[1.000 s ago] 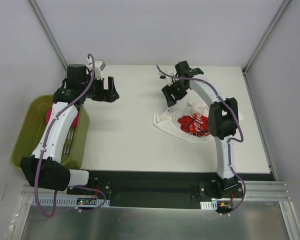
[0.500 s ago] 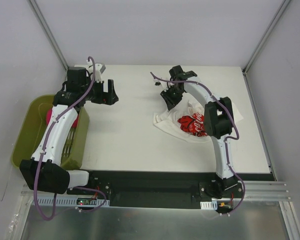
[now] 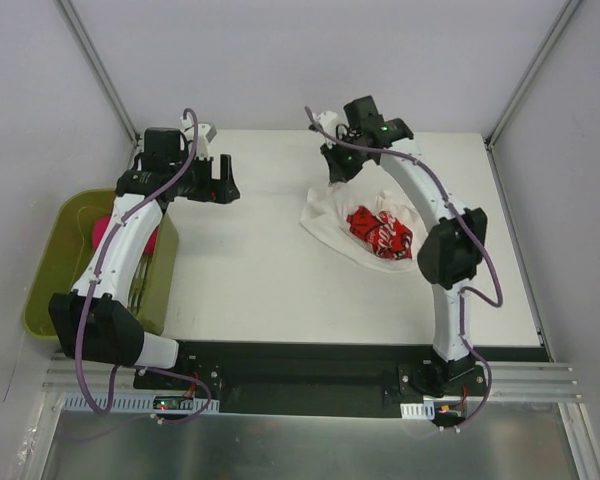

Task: Roll the t-shirts
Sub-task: Flatten out the T-shirt at the center of the board.

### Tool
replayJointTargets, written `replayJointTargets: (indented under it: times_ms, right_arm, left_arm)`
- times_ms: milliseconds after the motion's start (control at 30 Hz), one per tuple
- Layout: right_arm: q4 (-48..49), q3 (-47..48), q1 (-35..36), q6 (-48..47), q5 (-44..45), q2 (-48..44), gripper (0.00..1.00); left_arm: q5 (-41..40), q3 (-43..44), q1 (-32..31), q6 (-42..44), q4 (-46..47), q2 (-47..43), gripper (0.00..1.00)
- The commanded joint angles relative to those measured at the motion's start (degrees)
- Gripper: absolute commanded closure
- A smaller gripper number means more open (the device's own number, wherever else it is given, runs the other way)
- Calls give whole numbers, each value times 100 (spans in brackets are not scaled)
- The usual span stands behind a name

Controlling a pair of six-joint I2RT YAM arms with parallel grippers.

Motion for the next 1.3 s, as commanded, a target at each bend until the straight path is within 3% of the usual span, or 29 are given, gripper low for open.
replayJointTargets:
  times_ms: [0, 267, 433, 567, 667, 700, 800, 833, 867, 900, 967, 1033, 1133, 1267]
  right_arm:
    - [893, 611, 195, 677, 28, -1748, 99]
    - [1684, 1358, 90, 608, 1285, -2601, 99]
    - [1747, 929, -471, 370, 2050, -3233, 99]
    - [1459, -370, -1165, 554, 2332, -3866, 99]
    - [1239, -1820, -1982, 1001, 2438, -4367, 99]
    - [1177, -2563, -2541, 1151, 2316, -4438, 99]
    - [625, -3403, -3433, 1608, 2192, -4369, 99]
    - [379, -3675, -3591, 1740, 2087, -4229, 92]
    - [72, -3843, -3863, 1793, 1903, -4097, 71]
    - [60, -3993, -3935, 1863, 1362, -4113, 60]
    - [147, -4153, -3840, 1777, 954, -4149, 43]
    - [218, -3952, -3594, 1514, 208, -4070, 41]
    - [-96, -3548, -2743, 277, -786, -3701, 40]
    - [-1089, -2836, -1067, -2250, -1060, -3069, 40]
  left_arm:
    - [-163, 279, 15, -160, 140, 142, 13]
    - [-137, 753, 15, -204, 158, 590, 12]
    - [12, 1009, 7, -257, 149, 897, 12]
    - [92, 1176, 7, -318, 158, 1065, 12]
    - [109, 1229, 7, -318, 167, 1144, 12]
    - [109, 1238, 7, -336, 167, 1188, 12]
    - [127, 1246, 7, -353, 175, 1232, 12]
    - [144, 1229, 7, -353, 175, 1232, 12]
    - [145, 1220, 7, -353, 167, 1232, 12]
    - [171, 1211, 7, -353, 175, 1223, 12]
    - [171, 1167, 7, -318, 175, 1197, 12]
    - [127, 1089, 7, -274, 175, 1153, 12]
    - [127, 922, 7, -230, 175, 1083, 12]
    - [22, 640, 7, -116, 167, 890, 12]
